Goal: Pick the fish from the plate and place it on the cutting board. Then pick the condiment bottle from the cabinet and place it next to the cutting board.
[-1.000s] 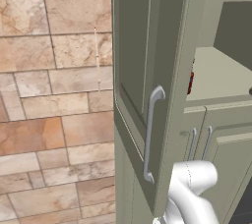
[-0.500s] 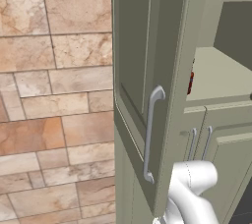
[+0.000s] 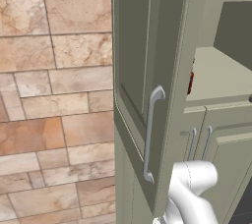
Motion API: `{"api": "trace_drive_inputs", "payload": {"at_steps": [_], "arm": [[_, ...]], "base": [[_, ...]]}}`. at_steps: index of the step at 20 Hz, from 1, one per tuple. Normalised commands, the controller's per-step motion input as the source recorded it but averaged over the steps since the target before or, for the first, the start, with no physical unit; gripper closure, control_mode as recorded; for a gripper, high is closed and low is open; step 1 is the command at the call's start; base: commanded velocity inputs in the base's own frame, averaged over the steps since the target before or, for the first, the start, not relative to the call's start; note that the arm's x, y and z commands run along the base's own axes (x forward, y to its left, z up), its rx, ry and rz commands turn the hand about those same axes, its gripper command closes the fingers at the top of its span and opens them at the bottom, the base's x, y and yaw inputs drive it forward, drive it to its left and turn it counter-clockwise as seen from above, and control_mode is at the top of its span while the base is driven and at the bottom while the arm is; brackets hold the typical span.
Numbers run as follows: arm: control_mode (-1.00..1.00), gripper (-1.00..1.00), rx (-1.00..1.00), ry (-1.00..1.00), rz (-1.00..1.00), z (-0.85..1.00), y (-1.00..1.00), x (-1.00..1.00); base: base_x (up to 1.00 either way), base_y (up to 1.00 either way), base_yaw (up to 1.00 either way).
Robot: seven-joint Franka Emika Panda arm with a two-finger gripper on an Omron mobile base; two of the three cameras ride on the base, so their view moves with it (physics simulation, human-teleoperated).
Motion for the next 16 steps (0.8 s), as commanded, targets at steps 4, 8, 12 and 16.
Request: {"api": "trace_drive_inputs", "payload": {"at_steps": [4,8,12,16], "arm": [[-1.00,-1.00,0.02,-0.18,-0.01,-0.43,0.22,0.23],[-1.00,-1.00,0.01,-0.19,-0.02,-0.39,0.25,0.22],[-1.00,-1.00,0.02,-0.18,-0.02,-0.36,0.25,0.22],[-1.00,-1.00,0.03,-0.12,-0.04,-0.31,0.28,0.15]], "base": [[0.00,0.00,0.00],[0.00,0.00,0.00],[0.00,0.00,0.00],[0.00,0.00,0.00]]}}
